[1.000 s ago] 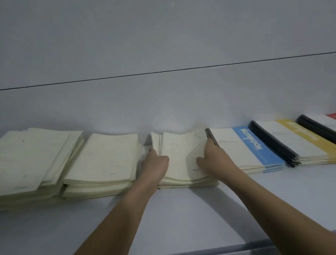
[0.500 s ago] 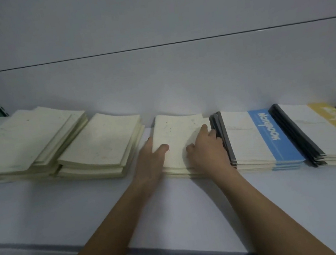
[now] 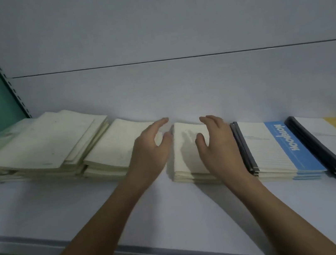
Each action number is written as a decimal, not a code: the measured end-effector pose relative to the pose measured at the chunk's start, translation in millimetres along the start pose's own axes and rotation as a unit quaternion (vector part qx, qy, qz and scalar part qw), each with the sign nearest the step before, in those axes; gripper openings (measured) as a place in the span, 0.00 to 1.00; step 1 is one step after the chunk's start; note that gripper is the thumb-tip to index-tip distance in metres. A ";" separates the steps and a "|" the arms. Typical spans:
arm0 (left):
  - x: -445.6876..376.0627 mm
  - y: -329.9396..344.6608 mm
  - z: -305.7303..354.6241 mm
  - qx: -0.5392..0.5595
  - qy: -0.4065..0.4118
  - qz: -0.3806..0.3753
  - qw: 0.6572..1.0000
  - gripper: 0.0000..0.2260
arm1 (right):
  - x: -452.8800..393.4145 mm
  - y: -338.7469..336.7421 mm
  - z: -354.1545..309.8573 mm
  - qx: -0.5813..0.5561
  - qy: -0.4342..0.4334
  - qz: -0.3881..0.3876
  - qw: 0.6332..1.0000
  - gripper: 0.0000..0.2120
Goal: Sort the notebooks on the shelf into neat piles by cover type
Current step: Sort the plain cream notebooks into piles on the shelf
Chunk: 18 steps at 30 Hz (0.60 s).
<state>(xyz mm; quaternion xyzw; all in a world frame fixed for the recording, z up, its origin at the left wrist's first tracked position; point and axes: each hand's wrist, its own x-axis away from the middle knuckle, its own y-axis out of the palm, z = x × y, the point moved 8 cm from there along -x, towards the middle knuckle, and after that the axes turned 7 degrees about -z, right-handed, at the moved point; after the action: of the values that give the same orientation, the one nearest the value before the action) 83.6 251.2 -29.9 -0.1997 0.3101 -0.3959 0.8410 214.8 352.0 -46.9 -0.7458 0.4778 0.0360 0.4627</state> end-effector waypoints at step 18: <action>-6.4 -188.3 -100.0 -0.249 0.015 -0.122 0.961 0.16 | 9.7 173.4 -150.7 0.231 -0.011 -0.306 0.924 0.40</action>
<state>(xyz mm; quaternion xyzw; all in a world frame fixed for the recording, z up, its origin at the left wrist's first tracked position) -89.6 132.9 9.1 -0.4329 0.3851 -0.4085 0.7053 32.1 216.2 -79.7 -0.7280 0.2165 -0.2100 0.6157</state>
